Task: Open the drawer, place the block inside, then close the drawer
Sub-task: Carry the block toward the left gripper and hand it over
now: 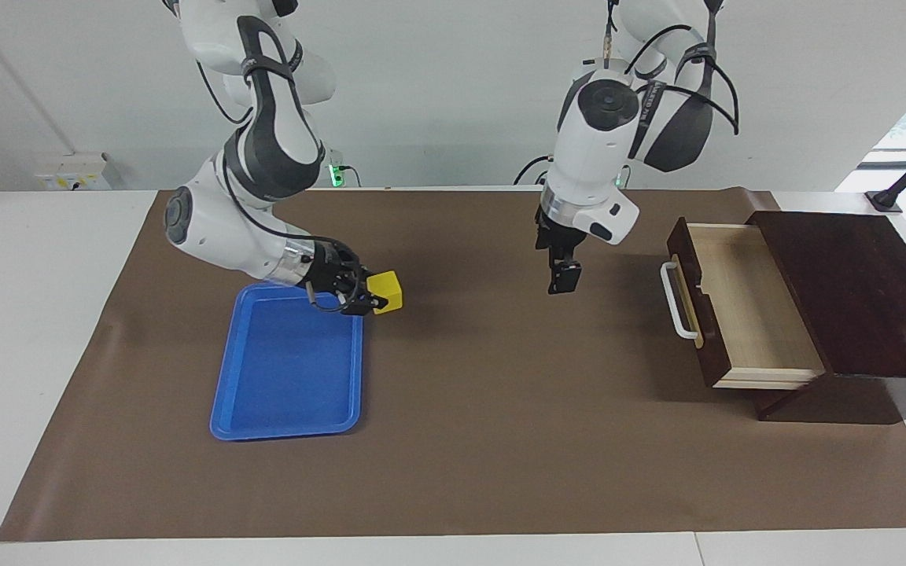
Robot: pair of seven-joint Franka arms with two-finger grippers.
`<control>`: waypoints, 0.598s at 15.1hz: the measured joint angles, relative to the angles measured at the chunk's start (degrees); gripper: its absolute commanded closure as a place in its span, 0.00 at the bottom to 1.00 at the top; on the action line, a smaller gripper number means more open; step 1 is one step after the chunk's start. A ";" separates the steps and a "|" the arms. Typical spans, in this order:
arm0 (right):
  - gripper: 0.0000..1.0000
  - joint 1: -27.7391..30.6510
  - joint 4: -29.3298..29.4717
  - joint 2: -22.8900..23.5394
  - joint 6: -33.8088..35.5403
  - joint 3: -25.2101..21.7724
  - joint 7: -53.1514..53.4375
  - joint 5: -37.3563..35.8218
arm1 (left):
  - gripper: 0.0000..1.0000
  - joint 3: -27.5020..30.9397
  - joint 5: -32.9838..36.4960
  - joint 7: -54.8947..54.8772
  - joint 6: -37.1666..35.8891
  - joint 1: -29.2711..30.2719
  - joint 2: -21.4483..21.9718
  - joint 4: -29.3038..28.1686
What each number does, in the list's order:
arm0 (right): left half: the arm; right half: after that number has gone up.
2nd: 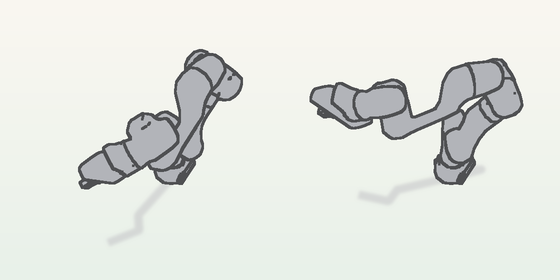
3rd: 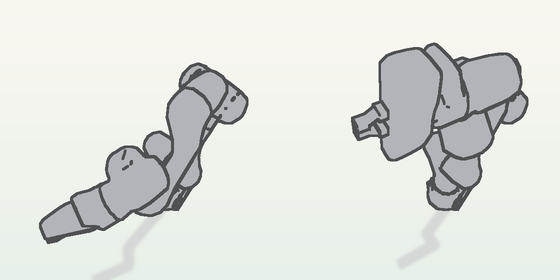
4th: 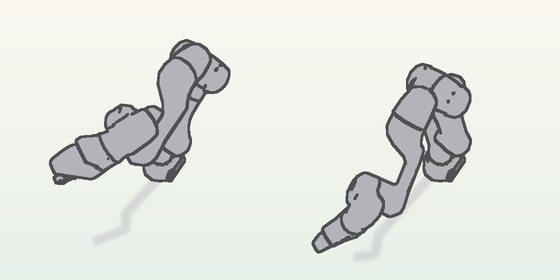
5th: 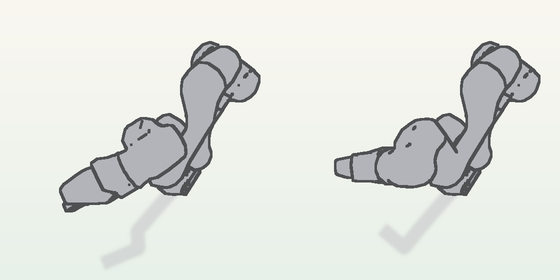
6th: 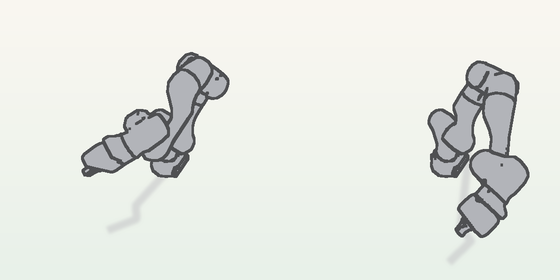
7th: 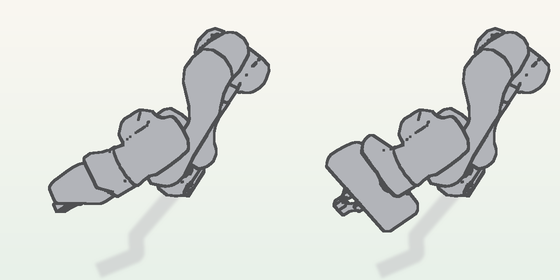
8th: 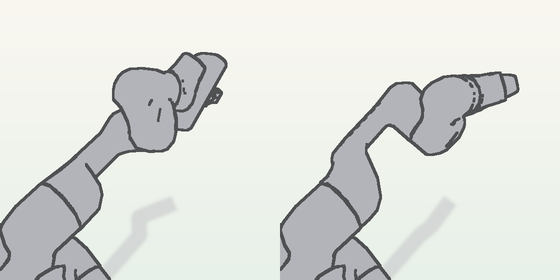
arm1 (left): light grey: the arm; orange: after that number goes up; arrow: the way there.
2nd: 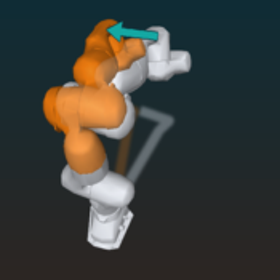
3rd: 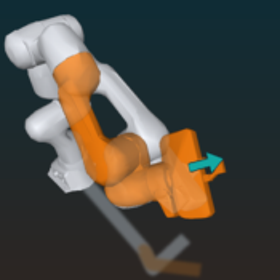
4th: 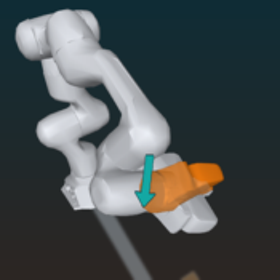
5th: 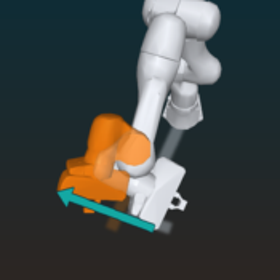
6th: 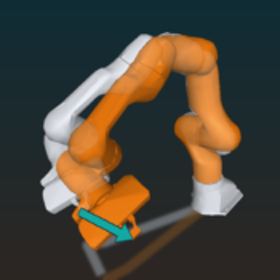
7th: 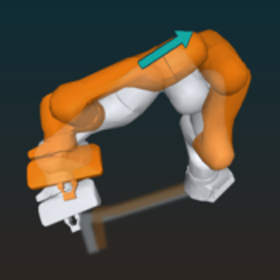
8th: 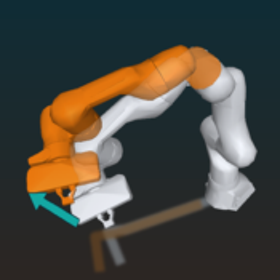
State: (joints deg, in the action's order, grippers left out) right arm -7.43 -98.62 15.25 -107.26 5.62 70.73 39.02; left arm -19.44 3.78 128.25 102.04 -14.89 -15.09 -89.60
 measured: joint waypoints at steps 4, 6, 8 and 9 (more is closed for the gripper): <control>1.00 -5.74 0.50 0.14 -4.60 0.01 6.25 0.00 | 0.00 -0.07 0.63 3.19 0.43 -1.82 -0.79 0.49; 1.00 -7.53 0.50 0.26 -6.72 0.01 10.56 0.02 | 0.00 -0.11 0.62 5.65 1.46 -2.24 -0.79 0.44; 1.00 -8.57 0.52 0.29 -8.38 0.01 14.15 0.03 | 0.00 -0.19 0.62 9.61 3.36 -3.13 -0.79 -0.10; 1.00 -9.27 0.52 0.29 -8.80 0.00 15.14 0.06 | 0.00 -0.21 0.63 10.93 4.46 -3.56 -0.79 -0.55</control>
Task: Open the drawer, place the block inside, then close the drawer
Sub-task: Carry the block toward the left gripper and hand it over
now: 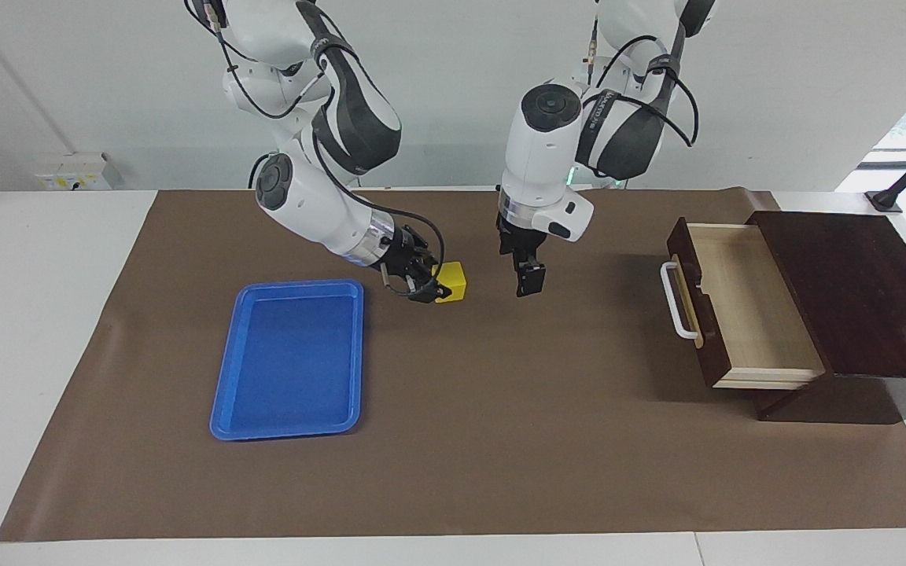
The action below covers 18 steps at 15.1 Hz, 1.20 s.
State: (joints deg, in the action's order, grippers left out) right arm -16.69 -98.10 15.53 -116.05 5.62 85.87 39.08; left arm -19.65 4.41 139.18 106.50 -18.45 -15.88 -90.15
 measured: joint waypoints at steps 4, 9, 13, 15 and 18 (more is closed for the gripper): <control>1.00 -2.73 0.02 0.00 -2.48 0.02 3.37 0.01 | 0.00 -0.03 0.02 1.37 1.69 -0.75 0.01 -0.81; 1.00 -2.67 0.03 0.01 -2.48 -0.08 3.41 0.02 | 0.00 -0.19 0.02 1.38 4.06 -1.57 0.01 -0.89; 1.00 -2.78 0.11 0.01 -2.48 0.16 3.47 0.02 | 0.00 -0.26 0.02 1.38 5.34 -3.71 0.00 -1.97; 1.00 -2.83 0.13 0.01 -2.49 0.18 3.47 0.02 | 0.04 -0.23 0.02 1.38 5.43 -3.77 0.00 -2.24; 1.00 -2.85 0.16 0.01 -2.49 0.17 3.47 0.02 | 0.91 -0.06 0.02 1.38 5.55 -3.74 0.00 -2.48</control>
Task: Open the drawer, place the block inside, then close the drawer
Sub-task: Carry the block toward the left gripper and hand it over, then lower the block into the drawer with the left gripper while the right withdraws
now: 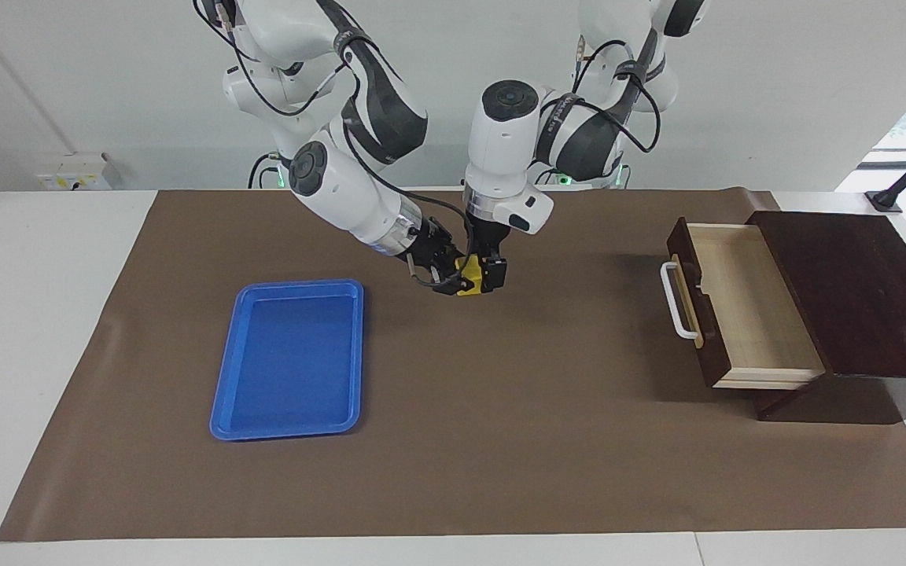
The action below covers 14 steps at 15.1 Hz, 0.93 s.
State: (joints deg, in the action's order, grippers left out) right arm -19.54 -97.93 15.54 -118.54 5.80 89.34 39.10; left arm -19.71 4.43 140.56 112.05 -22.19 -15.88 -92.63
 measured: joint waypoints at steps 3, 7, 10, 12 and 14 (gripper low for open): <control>1.00 -0.01 0.17 0.00 0.07 0.00 -0.02 -0.03 | 1.00 0.36 -0.10 -0.02 1.01 0.20 0.00 -0.03; 1.00 -0.02 0.41 0.15 0.04 -0.02 -0.26 -0.06 | 1.00 0.36 -0.63 -0.73 1.26 0.45 0.02 -0.04; 0.38 -0.02 0.55 0.23 0.04 -0.04 -0.22 -0.05 | 1.00 0.35 -0.72 -0.96 1.39 0.54 0.02 -0.04; 0.00 -0.03 0.59 0.24 0.04 -0.04 0.11 0.16 | 1.00 0.35 -0.88 -1.04 1.55 0.61 0.01 -0.04; 0.00 -0.02 0.74 0.24 0.04 -0.05 0.85 0.23 | 1.00 0.45 -0.97 -1.05 1.65 0.85 0.01 -0.06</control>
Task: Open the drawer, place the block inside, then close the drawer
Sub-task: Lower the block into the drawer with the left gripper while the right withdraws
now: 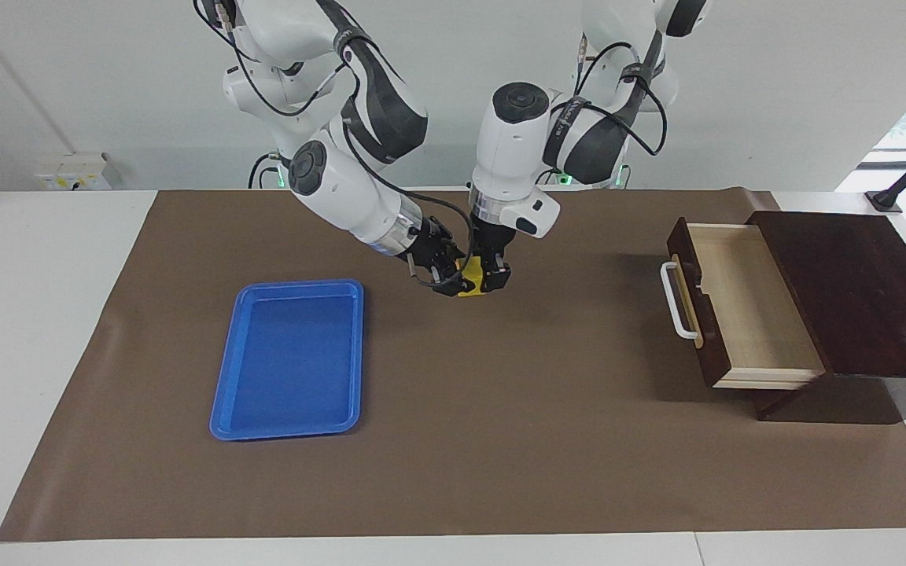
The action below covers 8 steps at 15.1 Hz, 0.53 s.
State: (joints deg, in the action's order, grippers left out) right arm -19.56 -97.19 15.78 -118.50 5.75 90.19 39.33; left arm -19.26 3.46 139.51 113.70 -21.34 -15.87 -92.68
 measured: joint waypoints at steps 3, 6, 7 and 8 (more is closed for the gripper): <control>0.00 0.14 0.23 0.00 0.00 -0.07 0.31 0.01 | 1.00 0.39 -0.01 -2.50 -1.46 0.29 0.01 0.04; 0.00 0.38 0.87 0.00 0.05 -0.12 0.35 0.01 | 1.00 0.55 -0.01 -10.05 -6.98 3.72 0.52 0.95; 0.00 0.46 1.06 0.00 0.05 -0.26 0.35 -0.02 | 1.00 0.59 -0.01 -12.82 -8.97 5.73 1.15 1.58; 0.00 0.53 1.25 -0.01 0.10 -0.49 0.35 -0.06 | 1.00 0.64 -0.04 -16.04 -10.83 8.27 2.18 2.12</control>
State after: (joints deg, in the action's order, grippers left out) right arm -19.03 -95.94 15.77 -118.40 5.26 90.54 39.27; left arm -18.62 3.42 123.47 102.87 -13.07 -13.69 -90.57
